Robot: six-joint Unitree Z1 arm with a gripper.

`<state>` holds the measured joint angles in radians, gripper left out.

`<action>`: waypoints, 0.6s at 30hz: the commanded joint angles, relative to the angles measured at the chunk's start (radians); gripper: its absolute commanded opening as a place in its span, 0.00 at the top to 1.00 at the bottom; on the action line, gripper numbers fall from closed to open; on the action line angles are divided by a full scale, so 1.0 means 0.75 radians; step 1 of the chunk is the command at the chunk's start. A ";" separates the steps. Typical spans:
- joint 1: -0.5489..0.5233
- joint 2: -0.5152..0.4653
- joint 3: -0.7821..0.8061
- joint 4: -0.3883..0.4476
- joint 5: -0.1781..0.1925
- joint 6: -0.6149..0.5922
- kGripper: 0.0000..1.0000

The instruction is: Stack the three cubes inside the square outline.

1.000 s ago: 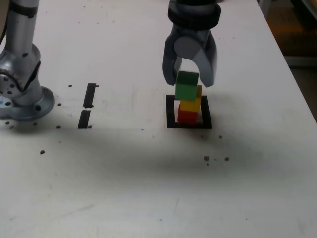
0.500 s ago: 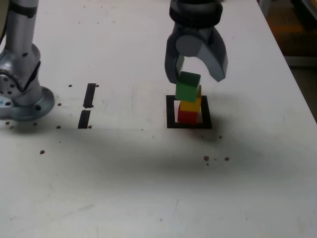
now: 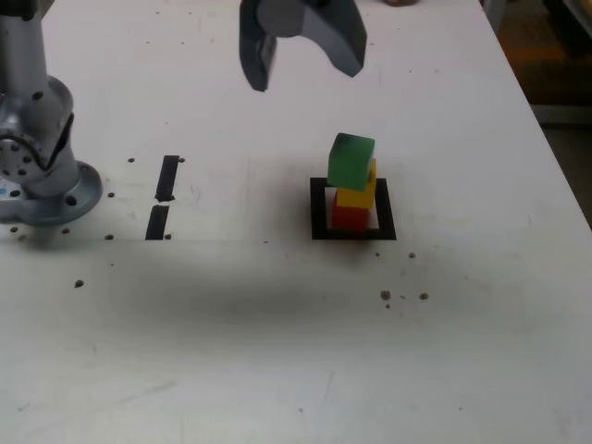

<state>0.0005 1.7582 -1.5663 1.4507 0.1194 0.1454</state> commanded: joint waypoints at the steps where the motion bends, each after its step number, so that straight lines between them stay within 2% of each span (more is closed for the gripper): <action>1: 0.009 -0.022 0.022 0.001 0.003 -0.006 0.02; 11: 0.131 -0.166 0.189 -0.012 0.015 -0.003 0.01; 18: 0.151 -0.142 0.254 -0.021 0.013 0.022 0.00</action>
<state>0.1114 1.6411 -1.3826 1.4375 0.1331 0.1594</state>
